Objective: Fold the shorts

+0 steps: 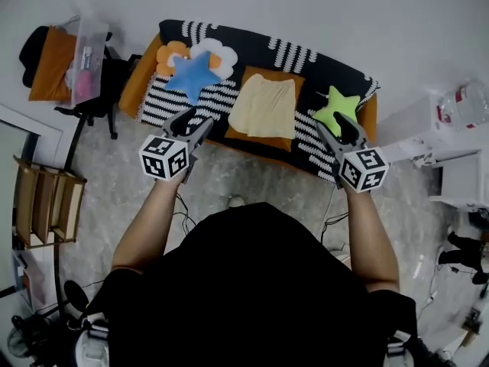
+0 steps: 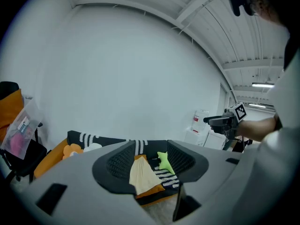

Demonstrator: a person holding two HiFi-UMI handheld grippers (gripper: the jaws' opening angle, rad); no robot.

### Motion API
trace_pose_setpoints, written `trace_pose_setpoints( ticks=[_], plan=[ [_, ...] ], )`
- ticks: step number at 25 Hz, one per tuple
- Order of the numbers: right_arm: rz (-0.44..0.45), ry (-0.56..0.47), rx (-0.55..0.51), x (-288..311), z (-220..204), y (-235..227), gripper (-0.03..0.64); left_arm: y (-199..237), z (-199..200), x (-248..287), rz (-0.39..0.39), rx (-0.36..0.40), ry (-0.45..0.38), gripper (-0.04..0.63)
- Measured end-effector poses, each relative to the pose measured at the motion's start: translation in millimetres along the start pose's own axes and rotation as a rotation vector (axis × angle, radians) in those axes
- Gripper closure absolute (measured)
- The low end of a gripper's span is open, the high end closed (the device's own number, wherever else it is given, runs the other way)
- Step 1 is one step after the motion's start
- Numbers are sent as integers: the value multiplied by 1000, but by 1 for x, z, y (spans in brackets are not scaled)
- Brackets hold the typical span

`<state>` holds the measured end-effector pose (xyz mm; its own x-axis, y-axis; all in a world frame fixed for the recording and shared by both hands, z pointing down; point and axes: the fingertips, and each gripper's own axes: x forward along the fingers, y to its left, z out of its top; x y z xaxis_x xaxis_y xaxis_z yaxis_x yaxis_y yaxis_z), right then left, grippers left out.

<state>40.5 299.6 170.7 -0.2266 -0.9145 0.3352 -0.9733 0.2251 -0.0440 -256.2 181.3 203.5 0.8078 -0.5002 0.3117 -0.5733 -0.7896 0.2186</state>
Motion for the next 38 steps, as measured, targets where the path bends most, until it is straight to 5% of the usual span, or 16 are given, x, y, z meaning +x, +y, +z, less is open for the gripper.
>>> trace_pose_setpoints(
  ticks=[21,38],
  plan=[
    [-5,-15,1,71,11,-47,364,47,27,47,21,15,-8,354],
    [181,44,-70,183,17,-208,362,62,39,162,217,-55,32,354]
  ],
)
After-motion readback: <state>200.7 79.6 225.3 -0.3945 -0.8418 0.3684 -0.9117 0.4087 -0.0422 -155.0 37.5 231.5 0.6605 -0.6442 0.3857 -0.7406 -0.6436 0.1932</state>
